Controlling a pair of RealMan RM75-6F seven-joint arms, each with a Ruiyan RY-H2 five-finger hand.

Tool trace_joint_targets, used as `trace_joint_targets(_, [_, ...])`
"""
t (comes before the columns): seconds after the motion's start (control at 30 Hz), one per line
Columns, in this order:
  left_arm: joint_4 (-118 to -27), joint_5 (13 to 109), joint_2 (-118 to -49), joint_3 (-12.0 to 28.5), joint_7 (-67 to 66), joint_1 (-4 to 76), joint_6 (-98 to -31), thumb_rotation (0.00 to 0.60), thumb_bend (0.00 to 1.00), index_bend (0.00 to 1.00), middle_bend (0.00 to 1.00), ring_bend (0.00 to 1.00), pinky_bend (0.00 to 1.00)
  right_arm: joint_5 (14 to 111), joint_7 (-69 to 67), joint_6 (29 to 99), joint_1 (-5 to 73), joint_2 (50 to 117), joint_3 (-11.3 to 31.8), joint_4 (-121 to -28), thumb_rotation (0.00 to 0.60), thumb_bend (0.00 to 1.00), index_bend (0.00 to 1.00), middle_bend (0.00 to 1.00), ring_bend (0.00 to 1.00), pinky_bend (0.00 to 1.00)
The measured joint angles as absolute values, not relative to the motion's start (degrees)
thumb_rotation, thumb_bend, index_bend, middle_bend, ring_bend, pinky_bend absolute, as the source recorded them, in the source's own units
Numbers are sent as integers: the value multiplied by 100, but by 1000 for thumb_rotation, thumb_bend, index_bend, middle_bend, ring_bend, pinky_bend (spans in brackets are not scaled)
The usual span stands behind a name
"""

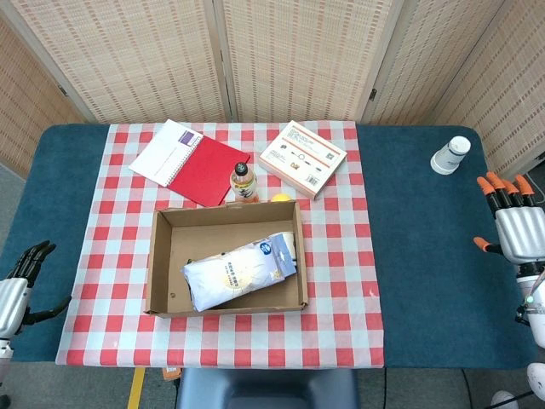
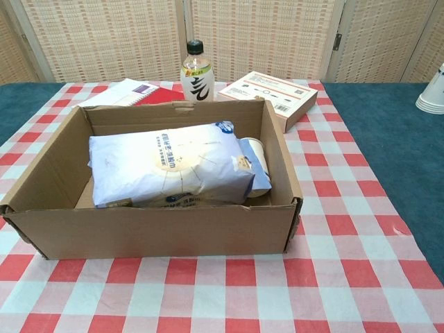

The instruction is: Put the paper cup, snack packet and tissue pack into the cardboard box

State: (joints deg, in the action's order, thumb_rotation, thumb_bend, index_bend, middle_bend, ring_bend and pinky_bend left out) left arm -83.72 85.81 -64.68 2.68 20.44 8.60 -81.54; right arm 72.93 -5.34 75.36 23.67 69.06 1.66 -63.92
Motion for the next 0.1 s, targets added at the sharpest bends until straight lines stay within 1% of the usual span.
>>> trace_joint_targets(0.1, [-8363,8587,-6500,252,1980,885,-8097,600,230,93,28,0,227,7304,-794,7393,2345,7145,260,-5912,600,0,0,0,0,0])
